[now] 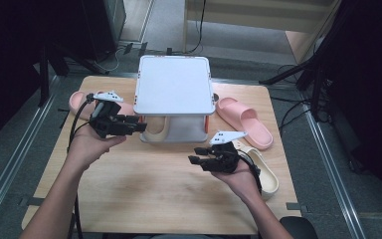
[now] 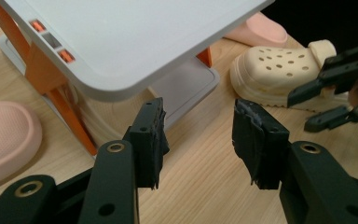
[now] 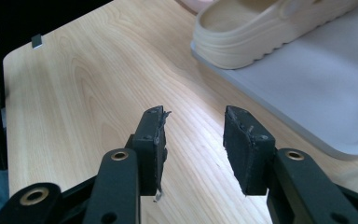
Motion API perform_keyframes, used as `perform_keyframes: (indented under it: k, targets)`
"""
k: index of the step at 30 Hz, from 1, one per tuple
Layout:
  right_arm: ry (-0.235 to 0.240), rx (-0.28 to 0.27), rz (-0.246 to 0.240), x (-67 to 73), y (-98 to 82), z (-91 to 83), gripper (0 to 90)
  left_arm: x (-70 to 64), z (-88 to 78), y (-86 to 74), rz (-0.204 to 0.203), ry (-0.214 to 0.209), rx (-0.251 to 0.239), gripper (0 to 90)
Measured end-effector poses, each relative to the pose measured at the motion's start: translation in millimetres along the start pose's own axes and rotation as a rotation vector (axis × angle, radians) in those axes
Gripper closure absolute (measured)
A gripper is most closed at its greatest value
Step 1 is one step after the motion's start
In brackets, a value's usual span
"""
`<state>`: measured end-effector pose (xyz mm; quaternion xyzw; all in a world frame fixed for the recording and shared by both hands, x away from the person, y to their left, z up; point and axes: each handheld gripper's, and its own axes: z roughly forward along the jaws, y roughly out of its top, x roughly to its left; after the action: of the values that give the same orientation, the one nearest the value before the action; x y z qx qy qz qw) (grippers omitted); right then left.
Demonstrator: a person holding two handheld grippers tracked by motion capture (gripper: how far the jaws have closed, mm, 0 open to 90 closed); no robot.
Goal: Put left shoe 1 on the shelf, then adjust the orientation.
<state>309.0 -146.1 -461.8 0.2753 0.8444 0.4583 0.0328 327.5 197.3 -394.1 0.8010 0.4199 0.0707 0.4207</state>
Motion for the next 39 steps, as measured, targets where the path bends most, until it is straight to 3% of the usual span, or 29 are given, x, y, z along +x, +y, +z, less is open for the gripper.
perform_keyframes:
  k: [3, 5, 14, 18, 24, 26, 31, 36, 39]
  targets:
    - [0.004, -0.022, -0.013, -4.4, -3.9, -9.8, 59.4, -1.0, 5.1, -6.8, 0.000, 0.009, 0.014, 51.4]
    - [0.009, -0.012, 0.005, -7.7, -7.0, -16.4, 57.1, -1.3, 9.9, -13.4, 0.001, 0.012, 0.020, 50.6]
    - [-0.076, -0.020, 0.044, -19.0, -23.9, -48.2, 58.0, -3.2, 31.8, -31.5, 0.016, 0.005, 0.047, 50.1]
    - [-0.133, -0.031, 0.083, -24.4, -33.0, -63.6, 58.2, -7.1, 43.0, -31.4, 0.058, 0.002, 0.040, 54.3]
    - [-0.189, -0.041, 0.125, -31.5, -47.7, -86.1, 59.5, -10.1, 53.2, -26.0, 0.065, -0.031, 0.046, 54.6]
    - [-0.184, -0.064, 0.139, -31.3, -51.3, -92.4, 60.3, -10.1, 57.1, -25.3, 0.067, -0.040, 0.060, 54.4]
    - [-0.212, -0.066, 0.130, -29.6, -60.9, -105.2, 60.8, -9.9, 64.6, -24.6, 0.079, -0.049, 0.093, 54.3]
    - [-0.248, -0.048, 0.152, -33.7, -69.7, -112.7, 60.3, -9.9, 67.6, -24.2, 0.083, -0.055, 0.099, 54.2]
    - [-0.255, -0.032, 0.180, -37.3, -73.7, -106.7, 57.1, -10.4, 67.7, -24.0, 0.080, -0.056, 0.094, 54.0]
